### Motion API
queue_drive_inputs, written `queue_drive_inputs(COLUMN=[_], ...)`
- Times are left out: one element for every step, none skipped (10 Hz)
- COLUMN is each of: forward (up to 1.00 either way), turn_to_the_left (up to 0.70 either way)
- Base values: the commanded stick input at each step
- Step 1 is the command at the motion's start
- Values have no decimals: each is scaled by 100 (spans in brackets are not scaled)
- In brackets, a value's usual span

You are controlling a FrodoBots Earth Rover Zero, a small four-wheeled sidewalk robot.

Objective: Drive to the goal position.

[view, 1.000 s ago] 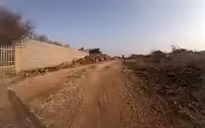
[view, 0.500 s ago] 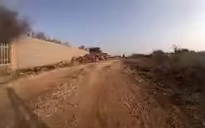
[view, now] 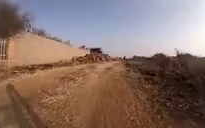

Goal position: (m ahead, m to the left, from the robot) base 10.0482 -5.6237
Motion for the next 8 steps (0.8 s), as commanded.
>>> queue_drive_inputs(forward=[70,70,70,70,70,70,70,70], turn_to_the_left=[0,0,0,0,0,0,0,0])
